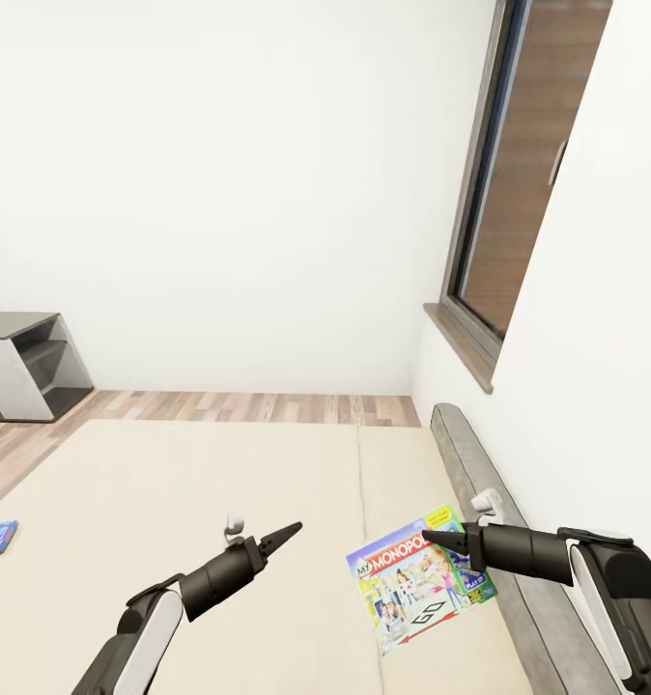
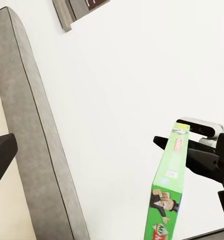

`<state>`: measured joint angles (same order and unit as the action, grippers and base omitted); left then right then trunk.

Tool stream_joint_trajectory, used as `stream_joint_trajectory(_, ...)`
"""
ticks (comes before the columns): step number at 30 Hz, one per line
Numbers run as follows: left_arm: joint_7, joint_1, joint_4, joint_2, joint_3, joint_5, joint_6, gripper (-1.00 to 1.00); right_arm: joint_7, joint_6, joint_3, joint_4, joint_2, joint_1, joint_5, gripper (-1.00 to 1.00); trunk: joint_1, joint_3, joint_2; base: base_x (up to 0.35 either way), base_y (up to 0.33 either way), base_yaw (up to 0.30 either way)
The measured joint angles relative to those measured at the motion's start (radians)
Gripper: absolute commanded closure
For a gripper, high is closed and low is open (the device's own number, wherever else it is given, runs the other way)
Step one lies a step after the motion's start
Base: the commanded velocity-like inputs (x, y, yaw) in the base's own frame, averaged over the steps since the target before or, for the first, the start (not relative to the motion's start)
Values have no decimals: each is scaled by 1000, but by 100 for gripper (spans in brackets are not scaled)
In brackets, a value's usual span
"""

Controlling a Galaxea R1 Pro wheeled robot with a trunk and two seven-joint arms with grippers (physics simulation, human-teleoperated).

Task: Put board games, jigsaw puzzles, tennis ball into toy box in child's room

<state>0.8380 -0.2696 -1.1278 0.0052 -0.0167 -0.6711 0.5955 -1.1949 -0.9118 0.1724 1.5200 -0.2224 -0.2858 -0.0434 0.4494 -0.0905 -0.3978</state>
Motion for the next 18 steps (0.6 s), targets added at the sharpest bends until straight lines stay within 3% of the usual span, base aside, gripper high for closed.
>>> stream_joint_trajectory(12, -2, 0, 4, 2, 14, -1, -1, -100, 5, 1, 4, 0, 0, 0, -1, 100, 0, 0, 0, 0, 10, 0)
stream_joint_trajectory(18, -2, 0, 4, 2, 29, -2, -1, -100, 7, 1, 5, 0, 0, 0, -1, 100, 0, 0, 0, 0, 153, 0)
